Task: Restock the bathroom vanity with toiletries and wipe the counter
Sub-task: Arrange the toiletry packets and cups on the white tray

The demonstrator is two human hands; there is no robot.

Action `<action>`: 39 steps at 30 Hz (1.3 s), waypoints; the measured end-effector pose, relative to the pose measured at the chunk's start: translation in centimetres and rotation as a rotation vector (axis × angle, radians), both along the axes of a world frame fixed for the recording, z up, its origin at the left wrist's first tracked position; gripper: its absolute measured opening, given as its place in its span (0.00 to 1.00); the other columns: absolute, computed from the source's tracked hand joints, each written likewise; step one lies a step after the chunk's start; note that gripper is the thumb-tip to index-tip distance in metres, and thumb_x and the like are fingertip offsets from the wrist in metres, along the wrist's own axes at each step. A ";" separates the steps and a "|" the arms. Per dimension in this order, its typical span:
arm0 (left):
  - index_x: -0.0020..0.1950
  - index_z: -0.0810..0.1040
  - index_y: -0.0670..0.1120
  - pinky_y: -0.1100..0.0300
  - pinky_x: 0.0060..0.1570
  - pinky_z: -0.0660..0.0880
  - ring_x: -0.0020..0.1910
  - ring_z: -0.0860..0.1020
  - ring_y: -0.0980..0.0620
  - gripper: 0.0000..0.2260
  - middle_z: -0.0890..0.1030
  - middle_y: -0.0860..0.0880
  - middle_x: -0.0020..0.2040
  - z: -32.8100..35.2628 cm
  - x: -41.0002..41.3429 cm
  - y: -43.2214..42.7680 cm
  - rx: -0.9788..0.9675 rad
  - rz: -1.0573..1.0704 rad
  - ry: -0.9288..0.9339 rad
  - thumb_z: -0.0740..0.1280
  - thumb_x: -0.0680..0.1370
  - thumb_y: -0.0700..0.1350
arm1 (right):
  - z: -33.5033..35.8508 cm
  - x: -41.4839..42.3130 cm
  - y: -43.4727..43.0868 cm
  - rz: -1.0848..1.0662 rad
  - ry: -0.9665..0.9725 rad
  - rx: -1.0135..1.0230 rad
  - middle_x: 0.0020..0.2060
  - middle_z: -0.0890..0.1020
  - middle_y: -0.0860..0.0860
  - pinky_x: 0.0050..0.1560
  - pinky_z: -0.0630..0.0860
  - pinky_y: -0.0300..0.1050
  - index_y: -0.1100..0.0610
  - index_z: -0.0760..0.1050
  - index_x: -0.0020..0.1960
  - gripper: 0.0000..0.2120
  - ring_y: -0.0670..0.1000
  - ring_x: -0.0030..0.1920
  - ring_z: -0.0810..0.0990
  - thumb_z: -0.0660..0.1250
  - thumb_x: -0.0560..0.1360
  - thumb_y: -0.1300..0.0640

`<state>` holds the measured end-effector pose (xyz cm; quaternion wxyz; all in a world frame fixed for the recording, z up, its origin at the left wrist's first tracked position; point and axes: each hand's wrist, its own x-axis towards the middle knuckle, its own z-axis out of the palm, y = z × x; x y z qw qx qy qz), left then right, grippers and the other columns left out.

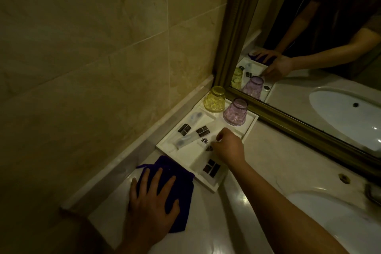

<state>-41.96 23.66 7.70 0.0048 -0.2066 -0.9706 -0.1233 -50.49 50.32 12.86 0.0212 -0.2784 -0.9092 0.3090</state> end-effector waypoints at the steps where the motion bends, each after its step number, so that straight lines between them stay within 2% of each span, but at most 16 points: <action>1: 0.71 0.72 0.57 0.34 0.70 0.59 0.75 0.62 0.39 0.27 0.69 0.46 0.74 0.0 0.0 0.0 -0.002 -0.004 0.000 0.62 0.73 0.62 | 0.2 0.1 0.0 0.042 -0.019 0.126 0.42 0.81 0.52 0.36 0.76 0.47 0.51 0.72 0.47 0.07 0.53 0.39 0.77 0.69 0.72 0.52; 4: 0.71 0.71 0.57 0.34 0.69 0.61 0.75 0.62 0.39 0.27 0.69 0.46 0.74 0.0 0.0 0.1 -0.012 -0.003 -0.009 0.62 0.73 0.62 | 1.1 -0.9 -0.8 0.178 0.053 0.295 0.44 0.81 0.51 0.38 0.75 0.45 0.50 0.76 0.52 0.07 0.54 0.43 0.79 0.66 0.74 0.52; 6: 0.71 0.71 0.57 0.34 0.69 0.61 0.74 0.63 0.39 0.28 0.69 0.46 0.74 0.1 -0.1 0.1 -0.025 0.002 -0.014 0.62 0.72 0.63 | 1.6 -2.3 -1.7 0.378 0.096 0.377 0.51 0.80 0.52 0.42 0.77 0.48 0.51 0.78 0.58 0.12 0.56 0.51 0.78 0.64 0.76 0.56; 8: 0.71 0.71 0.58 0.34 0.68 0.62 0.74 0.63 0.40 0.28 0.69 0.47 0.74 0.2 -0.1 0.1 -0.039 -0.003 -0.018 0.62 0.72 0.63 | 1.9 -3.6 -2.4 0.597 0.053 0.472 0.57 0.77 0.52 0.46 0.77 0.51 0.51 0.77 0.64 0.16 0.56 0.56 0.74 0.64 0.77 0.59; 11: 0.72 0.70 0.58 0.34 0.68 0.62 0.74 0.63 0.40 0.28 0.69 0.47 0.74 0.3 -0.1 0.1 -0.037 -0.006 -0.025 0.62 0.73 0.63 | 2.0 -5.0 -2.7 0.805 -0.051 0.628 0.53 0.77 0.54 0.43 0.73 0.49 0.56 0.78 0.59 0.11 0.56 0.54 0.74 0.64 0.78 0.55; 14: 0.71 0.70 0.59 0.33 0.68 0.62 0.75 0.63 0.40 0.28 0.69 0.48 0.74 0.4 -0.2 0.1 -0.026 -0.003 -0.033 0.63 0.72 0.63 | 2.0 -5.1 -2.3 0.966 -0.018 0.689 0.51 0.78 0.55 0.41 0.71 0.48 0.57 0.79 0.56 0.12 0.56 0.51 0.76 0.64 0.78 0.52; 18: 0.72 0.69 0.59 0.34 0.69 0.62 0.75 0.63 0.40 0.28 0.68 0.48 0.75 0.3 -0.2 0.1 -0.026 0.004 -0.031 0.62 0.72 0.63 | 1.9 -4.1 -0.9 1.051 0.146 0.740 0.46 0.79 0.58 0.38 0.74 0.50 0.61 0.79 0.53 0.08 0.58 0.46 0.77 0.66 0.76 0.59; 21: 0.72 0.69 0.59 0.34 0.69 0.62 0.74 0.63 0.40 0.28 0.68 0.48 0.75 0.3 -0.2 0.0 -0.022 0.008 -0.037 0.62 0.72 0.64 | 1.9 -3.3 -0.4 1.040 0.305 0.725 0.42 0.80 0.59 0.33 0.77 0.52 0.63 0.80 0.48 0.06 0.60 0.42 0.78 0.68 0.73 0.62; 23: 0.72 0.69 0.59 0.34 0.69 0.61 0.74 0.63 0.40 0.28 0.69 0.48 0.74 0.3 -0.2 0.1 -0.021 0.007 -0.041 0.62 0.72 0.63 | 2.4 -2.8 -0.7 0.987 0.408 0.713 0.40 0.80 0.58 0.30 0.76 0.49 0.62 0.81 0.45 0.04 0.59 0.40 0.78 0.70 0.71 0.63; 26: 0.71 0.70 0.59 0.34 0.68 0.62 0.74 0.63 0.40 0.28 0.69 0.48 0.74 0.5 -0.1 0.1 -0.018 0.001 -0.046 0.63 0.72 0.63 | 3.4 -2.4 -1.4 0.779 0.527 0.574 0.39 0.80 0.55 0.28 0.72 0.46 0.59 0.78 0.42 0.03 0.57 0.40 0.77 0.71 0.70 0.61; 28: 0.71 0.70 0.59 0.33 0.68 0.63 0.74 0.64 0.40 0.27 0.69 0.48 0.74 0.6 -0.1 0.1 -0.015 -0.001 -0.041 0.63 0.72 0.63 | 4.3 -2.5 -1.7 0.577 0.514 0.398 0.40 0.80 0.53 0.32 0.73 0.48 0.56 0.76 0.44 0.04 0.54 0.41 0.77 0.69 0.72 0.56; 32: 0.70 0.71 0.59 0.33 0.68 0.63 0.74 0.64 0.40 0.27 0.70 0.48 0.74 0.8 -0.1 0.1 -0.013 0.000 -0.037 0.63 0.72 0.63 | 5.4 -3.3 -2.0 0.253 0.441 0.069 0.35 0.80 0.50 0.32 0.72 0.47 0.54 0.71 0.44 0.06 0.50 0.34 0.77 0.65 0.75 0.52; 34: 0.70 0.72 0.59 0.33 0.68 0.63 0.74 0.64 0.40 0.27 0.70 0.48 0.74 0.7 -0.1 0.2 -0.010 0.001 -0.037 0.63 0.72 0.63 | 5.8 -3.7 -2.0 0.119 0.431 -0.265 0.38 0.84 0.52 0.33 0.77 0.50 0.57 0.70 0.43 0.07 0.51 0.37 0.82 0.63 0.76 0.54; 36: 0.70 0.72 0.59 0.33 0.68 0.63 0.74 0.64 0.39 0.27 0.70 0.48 0.74 0.7 -0.1 0.2 -0.007 0.003 -0.039 0.63 0.71 0.63 | 5.9 -4.0 -1.6 -0.033 0.455 -0.586 0.38 0.85 0.56 0.26 0.73 0.46 0.61 0.69 0.43 0.06 0.49 0.31 0.82 0.62 0.75 0.58; 39: 0.71 0.71 0.59 0.34 0.68 0.62 0.74 0.63 0.40 0.27 0.69 0.48 0.74 0.6 -0.1 0.2 -0.011 0.005 -0.039 0.63 0.72 0.63 | 6.1 -4.1 -1.1 -0.173 0.489 -0.775 0.34 0.82 0.61 0.22 0.68 0.43 0.63 0.70 0.43 0.03 0.53 0.25 0.77 0.62 0.74 0.63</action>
